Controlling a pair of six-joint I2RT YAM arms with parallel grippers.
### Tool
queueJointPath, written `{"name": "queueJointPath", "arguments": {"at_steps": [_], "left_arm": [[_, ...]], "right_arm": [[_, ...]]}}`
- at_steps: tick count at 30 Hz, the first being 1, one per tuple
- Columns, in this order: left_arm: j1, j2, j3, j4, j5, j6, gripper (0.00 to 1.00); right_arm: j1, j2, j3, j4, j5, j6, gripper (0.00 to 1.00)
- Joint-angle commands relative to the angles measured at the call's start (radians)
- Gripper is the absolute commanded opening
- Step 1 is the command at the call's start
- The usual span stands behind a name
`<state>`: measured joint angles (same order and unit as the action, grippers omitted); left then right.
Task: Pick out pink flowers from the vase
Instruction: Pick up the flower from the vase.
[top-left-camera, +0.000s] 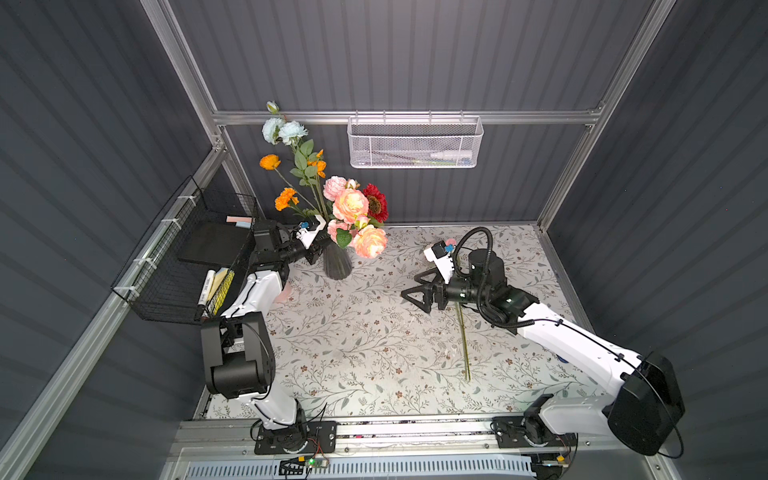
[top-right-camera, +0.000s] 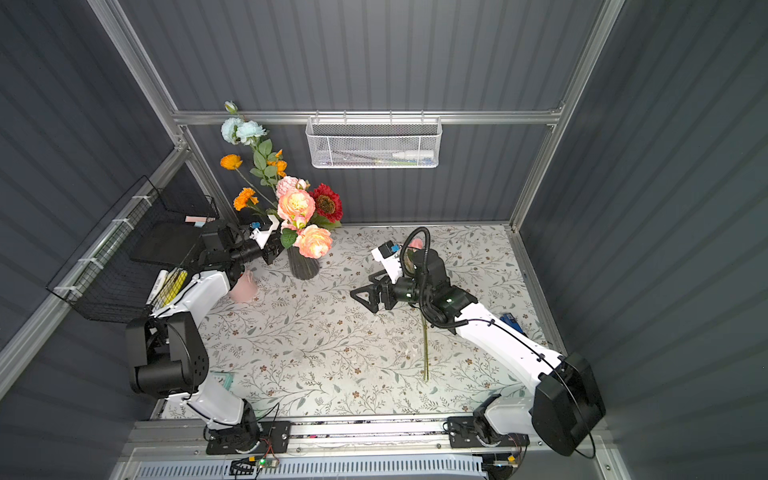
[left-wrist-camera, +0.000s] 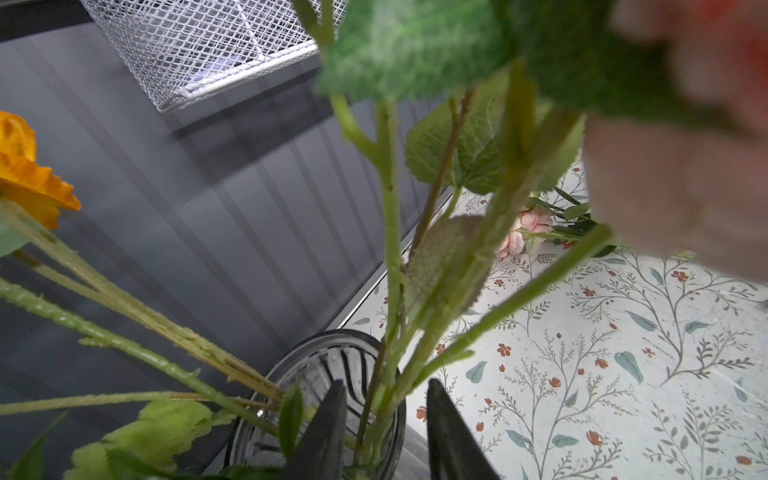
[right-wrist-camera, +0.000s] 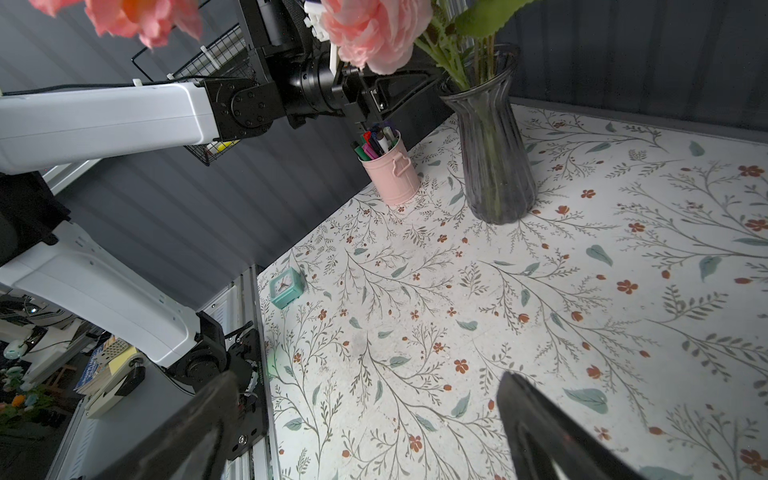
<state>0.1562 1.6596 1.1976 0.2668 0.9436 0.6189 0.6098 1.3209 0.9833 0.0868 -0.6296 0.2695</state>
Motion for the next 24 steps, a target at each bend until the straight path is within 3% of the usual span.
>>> {"name": "queueJointPath", "arguments": {"at_steps": [1, 24], "left_arm": [[0.005, 0.009, 0.043, -0.023, 0.033, 0.022, 0.35], [0.002, 0.104, 0.140, -0.067, 0.086, 0.020, 0.34]], "right_arm": [[0.005, 0.007, 0.029, 0.008, -0.024, -0.004, 0.99], [0.004, -0.022, 0.011, -0.027, -0.006, -0.022, 0.99]]}}
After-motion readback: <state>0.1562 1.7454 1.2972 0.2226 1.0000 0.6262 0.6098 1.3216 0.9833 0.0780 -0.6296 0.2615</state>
